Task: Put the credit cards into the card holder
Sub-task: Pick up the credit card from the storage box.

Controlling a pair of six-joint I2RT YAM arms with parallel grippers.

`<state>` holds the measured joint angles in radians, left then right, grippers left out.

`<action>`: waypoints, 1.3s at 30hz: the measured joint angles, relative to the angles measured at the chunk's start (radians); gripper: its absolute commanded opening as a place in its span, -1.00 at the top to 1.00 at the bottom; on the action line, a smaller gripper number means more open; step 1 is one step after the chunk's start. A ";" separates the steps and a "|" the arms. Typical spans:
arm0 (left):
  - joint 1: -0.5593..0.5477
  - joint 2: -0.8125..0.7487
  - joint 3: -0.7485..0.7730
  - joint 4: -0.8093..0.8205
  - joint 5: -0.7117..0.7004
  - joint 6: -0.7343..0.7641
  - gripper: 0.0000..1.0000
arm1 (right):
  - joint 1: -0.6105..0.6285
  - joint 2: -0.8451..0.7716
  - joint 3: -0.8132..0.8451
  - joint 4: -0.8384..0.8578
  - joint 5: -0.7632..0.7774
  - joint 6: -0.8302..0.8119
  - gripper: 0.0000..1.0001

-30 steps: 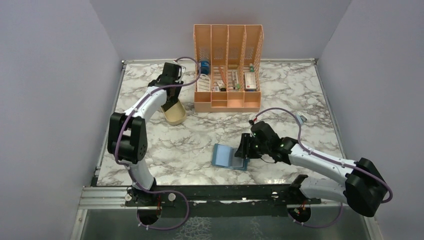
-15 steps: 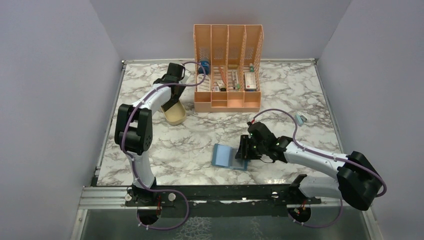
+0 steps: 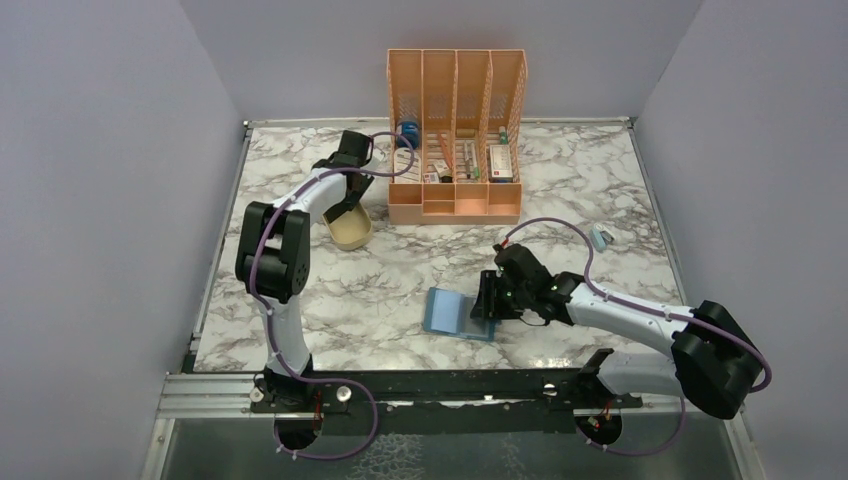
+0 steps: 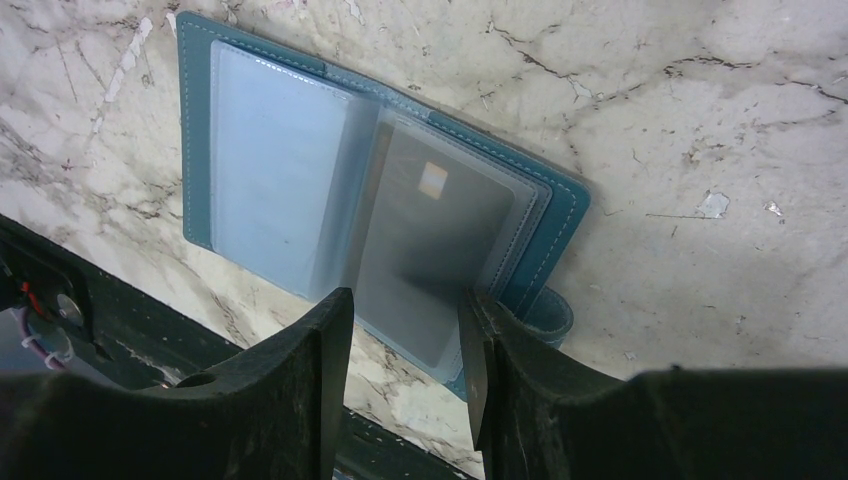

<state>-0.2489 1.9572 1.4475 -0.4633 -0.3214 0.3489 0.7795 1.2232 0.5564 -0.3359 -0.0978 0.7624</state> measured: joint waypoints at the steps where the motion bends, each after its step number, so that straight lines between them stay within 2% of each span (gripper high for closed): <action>1: 0.000 0.004 0.003 0.000 -0.006 0.003 0.09 | 0.000 0.000 0.000 0.000 0.000 0.000 0.14; 20: -0.006 0.010 0.037 -0.026 -0.036 0.006 0.42 | 0.000 0.000 0.000 0.001 0.000 0.000 0.14; 36: -0.019 0.010 0.080 -0.082 -0.038 -0.005 0.99 | 0.000 0.000 0.000 0.000 0.000 0.000 0.14; 39: -0.023 0.010 0.100 -0.113 -0.026 -0.026 1.00 | 0.000 -0.002 0.000 -0.001 0.000 -0.001 0.14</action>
<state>-0.2722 1.9675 1.5475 -0.5762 -0.3477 0.3229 0.7795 1.2213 0.5568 -0.3370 -0.0982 0.7616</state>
